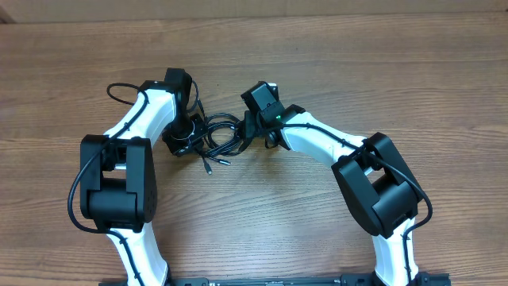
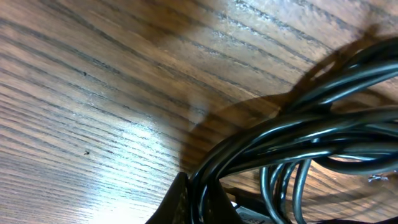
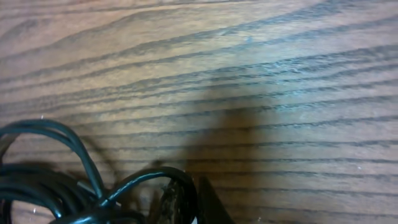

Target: Untangle cables

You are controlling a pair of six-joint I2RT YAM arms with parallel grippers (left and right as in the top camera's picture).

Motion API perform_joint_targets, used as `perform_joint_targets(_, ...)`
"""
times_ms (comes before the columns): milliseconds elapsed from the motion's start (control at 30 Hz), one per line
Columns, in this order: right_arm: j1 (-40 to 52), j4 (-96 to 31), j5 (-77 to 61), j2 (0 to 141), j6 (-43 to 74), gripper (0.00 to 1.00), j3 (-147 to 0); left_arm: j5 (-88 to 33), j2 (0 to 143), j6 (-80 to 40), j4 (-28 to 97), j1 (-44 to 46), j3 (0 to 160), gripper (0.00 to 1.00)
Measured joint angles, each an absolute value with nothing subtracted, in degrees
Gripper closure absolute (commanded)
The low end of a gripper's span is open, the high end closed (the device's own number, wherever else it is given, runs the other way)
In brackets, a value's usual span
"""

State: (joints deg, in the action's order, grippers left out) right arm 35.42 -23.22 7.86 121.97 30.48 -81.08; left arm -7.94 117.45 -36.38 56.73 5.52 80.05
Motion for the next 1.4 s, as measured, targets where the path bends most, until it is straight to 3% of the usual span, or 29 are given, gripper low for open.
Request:
perform_joint_targets(467,34.98,-28.1,9.61,121.45,50.7,0.96,-81.1,-9.47,117.67,-35.79,57.04,5.52,80.31,0.96)
perform_joint_targets(667,32.36,-27.57,6.81,121.34,52.05,0.96,-81.1,-11.07,117.69,-35.79,56.71,5.54,80.53,0.96)
perform_joint_targets(1100,27.49,-34.81,2.85,120.36,29.45,0.95,-81.69,-15.42,118.13,-35.73,55.79,6.74,80.79,0.96)
perform_joint_targets(1200,25.06,-39.18,10.66,119.68,23.75,0.87,-82.04,-10.55,118.15,-35.38,58.39,6.79,80.49,0.96)
perform_joint_targets(1300,15.68,-42.57,19.07,119.9,19.03,0.81,-82.0,-3.97,118.13,-35.33,61.28,2.96,79.37,0.96)
perform_joint_targets(1400,9.61,-44.53,20.23,119.92,13.04,0.65,-82.24,-0.34,118.04,-34.87,61.28,1.41,79.37,0.96)
